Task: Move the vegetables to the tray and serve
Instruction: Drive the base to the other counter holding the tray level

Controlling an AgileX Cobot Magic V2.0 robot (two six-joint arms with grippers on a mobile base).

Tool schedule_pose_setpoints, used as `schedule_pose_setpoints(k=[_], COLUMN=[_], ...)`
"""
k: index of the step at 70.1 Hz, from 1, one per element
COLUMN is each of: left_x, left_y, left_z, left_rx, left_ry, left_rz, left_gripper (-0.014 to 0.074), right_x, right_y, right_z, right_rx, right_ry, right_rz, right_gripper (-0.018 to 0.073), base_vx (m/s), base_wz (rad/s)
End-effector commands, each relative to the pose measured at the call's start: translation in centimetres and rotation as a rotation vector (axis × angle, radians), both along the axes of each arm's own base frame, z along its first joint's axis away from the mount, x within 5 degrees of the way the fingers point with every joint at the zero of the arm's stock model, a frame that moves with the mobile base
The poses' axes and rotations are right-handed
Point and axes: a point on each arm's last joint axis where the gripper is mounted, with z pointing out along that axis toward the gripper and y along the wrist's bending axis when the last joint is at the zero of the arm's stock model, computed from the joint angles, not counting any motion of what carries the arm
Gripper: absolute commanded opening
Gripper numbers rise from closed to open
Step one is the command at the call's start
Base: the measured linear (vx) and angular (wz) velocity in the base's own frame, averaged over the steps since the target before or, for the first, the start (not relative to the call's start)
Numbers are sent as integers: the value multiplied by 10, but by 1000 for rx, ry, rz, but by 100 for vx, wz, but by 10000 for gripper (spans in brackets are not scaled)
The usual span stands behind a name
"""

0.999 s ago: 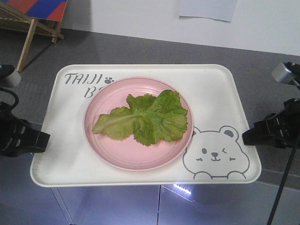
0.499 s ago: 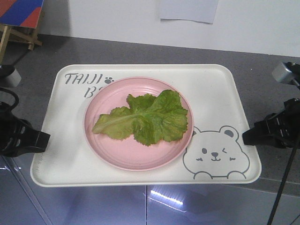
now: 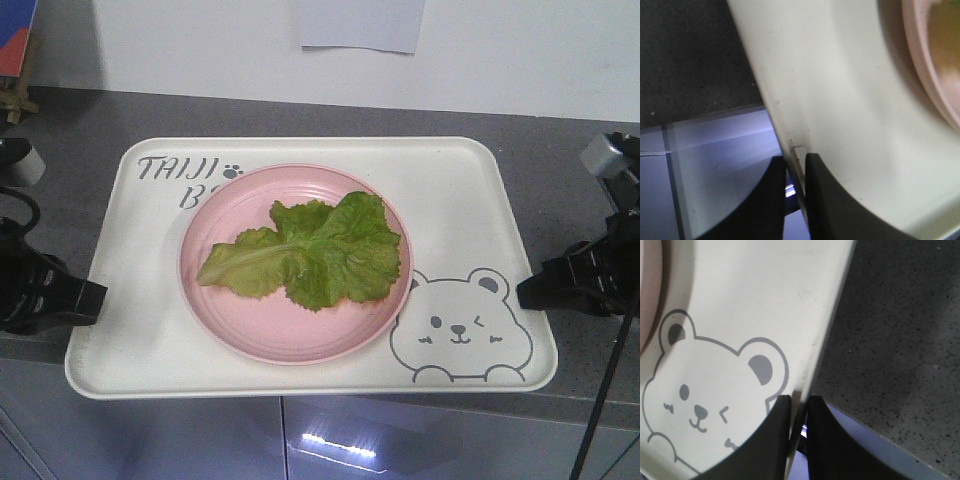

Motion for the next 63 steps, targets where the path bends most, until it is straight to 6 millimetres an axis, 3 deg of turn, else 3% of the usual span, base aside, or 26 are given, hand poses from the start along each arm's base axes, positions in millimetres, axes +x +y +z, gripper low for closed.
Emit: schedule_pose_setpoints(k=[1,63], left_x=[-2,-2], left_y=[-9,-9], left_z=[20,20], left_rx=[-111,-111], left_ry=[-91,-91], left_rz=[-19,-19], left_gripper=[-7,-7], right_x=[-6,-7], right_y=[11,11], right_z=[19,19], right_rx=[96,99], right_ry=[-59,-46], right_rz=[60,73], right_gripper=[-3,-3], base_vx=[5,4], base_wz=[-10,-6])
